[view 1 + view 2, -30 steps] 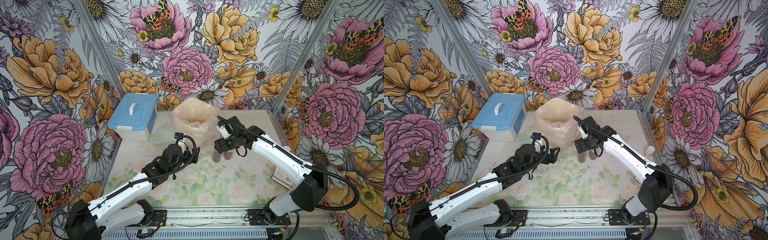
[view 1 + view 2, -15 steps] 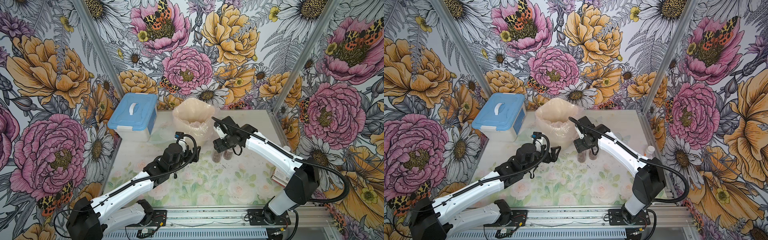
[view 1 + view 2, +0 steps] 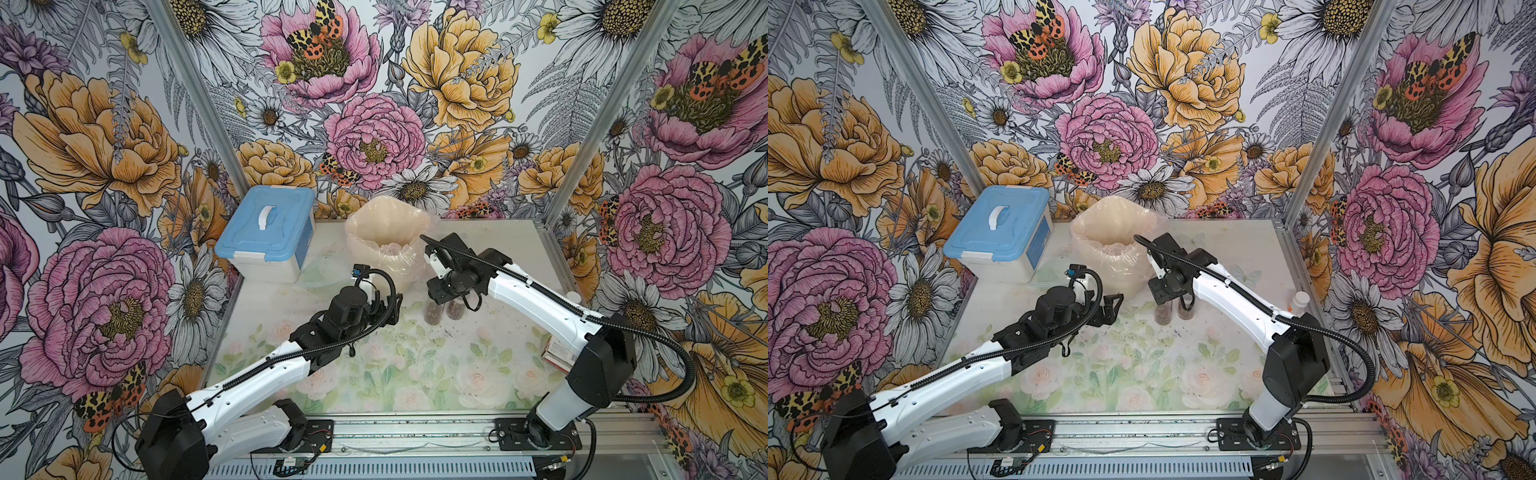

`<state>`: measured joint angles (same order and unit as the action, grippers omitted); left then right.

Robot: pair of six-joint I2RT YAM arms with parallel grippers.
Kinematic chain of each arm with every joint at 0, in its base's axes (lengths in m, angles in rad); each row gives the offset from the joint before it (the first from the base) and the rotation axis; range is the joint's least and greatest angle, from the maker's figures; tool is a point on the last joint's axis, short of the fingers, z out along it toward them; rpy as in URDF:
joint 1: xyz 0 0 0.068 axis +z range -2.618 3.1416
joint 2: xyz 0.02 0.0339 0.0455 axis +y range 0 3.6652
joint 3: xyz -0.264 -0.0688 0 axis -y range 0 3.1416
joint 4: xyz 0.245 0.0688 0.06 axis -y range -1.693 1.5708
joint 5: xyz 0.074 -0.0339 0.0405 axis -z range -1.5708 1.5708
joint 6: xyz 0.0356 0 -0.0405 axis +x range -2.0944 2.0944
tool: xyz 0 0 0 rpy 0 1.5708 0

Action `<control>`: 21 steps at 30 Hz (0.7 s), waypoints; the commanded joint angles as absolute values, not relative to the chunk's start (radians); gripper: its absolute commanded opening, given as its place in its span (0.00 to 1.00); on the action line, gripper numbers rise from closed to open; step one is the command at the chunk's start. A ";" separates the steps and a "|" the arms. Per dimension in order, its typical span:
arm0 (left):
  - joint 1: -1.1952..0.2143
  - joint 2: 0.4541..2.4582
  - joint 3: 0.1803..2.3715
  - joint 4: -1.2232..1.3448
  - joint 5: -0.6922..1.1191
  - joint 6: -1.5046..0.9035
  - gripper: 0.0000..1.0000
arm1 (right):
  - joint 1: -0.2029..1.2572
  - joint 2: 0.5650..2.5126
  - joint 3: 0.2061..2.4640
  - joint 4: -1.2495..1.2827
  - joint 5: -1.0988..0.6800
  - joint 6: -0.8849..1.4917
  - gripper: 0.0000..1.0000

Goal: Empty the moldy dried flower tea in the jars
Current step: Pick up the jar from the center of the board.

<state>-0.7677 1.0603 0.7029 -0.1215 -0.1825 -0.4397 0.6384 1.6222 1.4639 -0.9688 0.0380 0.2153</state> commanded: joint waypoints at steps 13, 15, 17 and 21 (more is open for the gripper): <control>-0.756 1.002 0.698 -0.064 -0.041 -0.357 0.99 | 0.646 1.481 1.486 -0.968 -0.082 0.209 0.39; -0.756 0.993 0.693 -0.037 -0.007 -0.339 0.99 | 0.645 1.455 1.481 -0.969 -0.114 0.205 0.39; -0.758 0.990 0.690 -0.016 0.025 -0.314 0.99 | 0.640 1.435 1.476 -0.969 -0.144 0.202 0.39; -0.786 1.015 0.690 0.002 0.077 -0.221 0.99 | 0.627 1.406 1.472 -0.970 -0.227 0.209 0.38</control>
<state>-0.7708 1.0061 0.7017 -0.0463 -0.0013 -0.3153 0.6357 1.4345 1.4639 -0.9783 -0.1444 0.2150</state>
